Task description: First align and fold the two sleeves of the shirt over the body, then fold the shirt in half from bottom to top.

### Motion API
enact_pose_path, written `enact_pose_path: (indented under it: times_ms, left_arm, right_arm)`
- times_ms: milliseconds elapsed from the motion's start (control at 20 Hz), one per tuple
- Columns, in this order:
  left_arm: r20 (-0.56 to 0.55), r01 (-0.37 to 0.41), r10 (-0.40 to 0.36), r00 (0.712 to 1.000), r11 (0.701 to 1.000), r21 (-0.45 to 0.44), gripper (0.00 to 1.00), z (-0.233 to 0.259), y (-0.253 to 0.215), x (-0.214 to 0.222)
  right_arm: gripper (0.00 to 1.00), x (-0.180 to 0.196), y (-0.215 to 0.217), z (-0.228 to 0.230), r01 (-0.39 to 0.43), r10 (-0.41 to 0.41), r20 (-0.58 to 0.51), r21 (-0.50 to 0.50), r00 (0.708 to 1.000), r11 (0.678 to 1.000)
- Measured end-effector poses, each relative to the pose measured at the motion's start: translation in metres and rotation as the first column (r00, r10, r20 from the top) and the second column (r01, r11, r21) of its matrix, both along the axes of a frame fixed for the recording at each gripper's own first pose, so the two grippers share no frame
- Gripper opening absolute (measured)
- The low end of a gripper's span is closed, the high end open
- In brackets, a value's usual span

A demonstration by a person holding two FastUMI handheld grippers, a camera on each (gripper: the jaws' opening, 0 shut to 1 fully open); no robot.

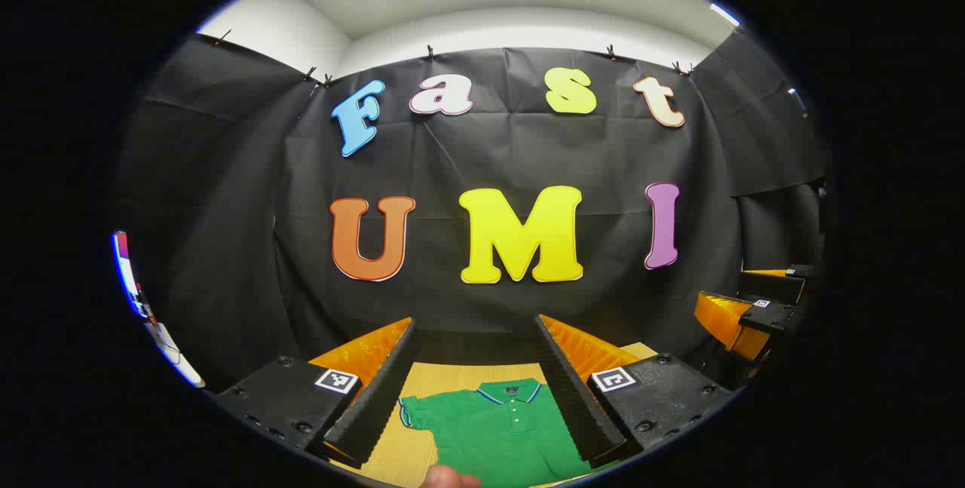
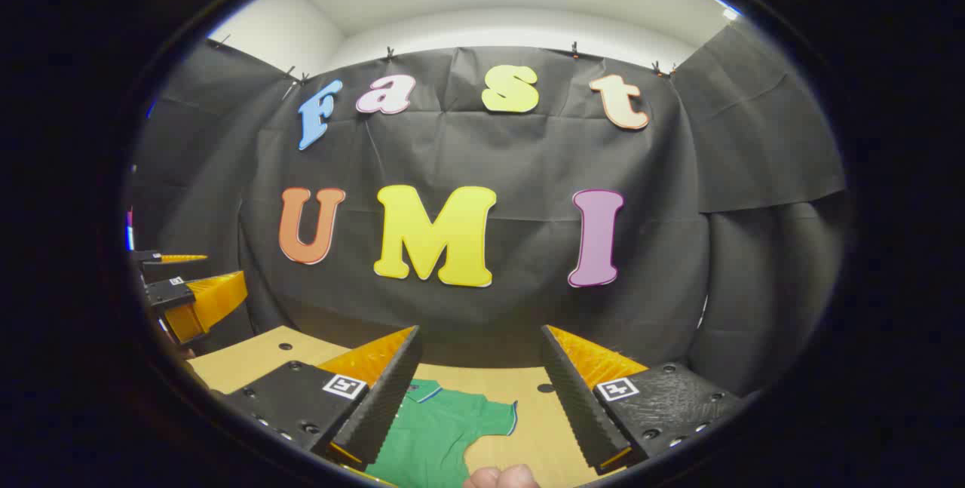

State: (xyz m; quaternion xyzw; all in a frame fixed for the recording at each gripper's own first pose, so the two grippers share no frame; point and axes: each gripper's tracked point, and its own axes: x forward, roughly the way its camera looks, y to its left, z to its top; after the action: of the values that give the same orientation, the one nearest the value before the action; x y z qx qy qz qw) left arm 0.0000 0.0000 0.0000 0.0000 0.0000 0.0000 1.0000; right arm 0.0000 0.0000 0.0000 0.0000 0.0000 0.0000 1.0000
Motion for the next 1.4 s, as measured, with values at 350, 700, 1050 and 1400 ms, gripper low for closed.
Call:
enact_pose_path:
  times_ms: [350,700,1050,1400]
  left_arm:
    - [0.002,0.009,-0.009,1.0,1.0,0.004,0.96,0.001,-0.001,0.001]
    - [0.007,0.006,-0.006,1.0,1.0,0.019,0.96,0.001,0.0,0.004]
    - [0.005,0.002,-0.003,1.0,1.0,0.015,0.96,-0.001,-0.003,0.006]
    - [0.004,-0.005,0.005,1.0,0.999,0.037,0.96,-0.004,-0.006,0.012]
  right_arm:
    - [0.95,0.001,-0.002,-0.003,0.009,-0.009,-0.004,-0.002,1.0,1.0]
    - [0.95,0.005,-0.006,-0.006,0.013,-0.013,-0.016,0.002,1.0,1.0]
    - [0.95,0.011,-0.01,-0.014,0.012,-0.012,-0.04,-0.003,0.999,1.0]
    - [0.95,0.033,-0.021,-0.051,0.005,-0.005,-0.127,0.003,0.992,1.0]
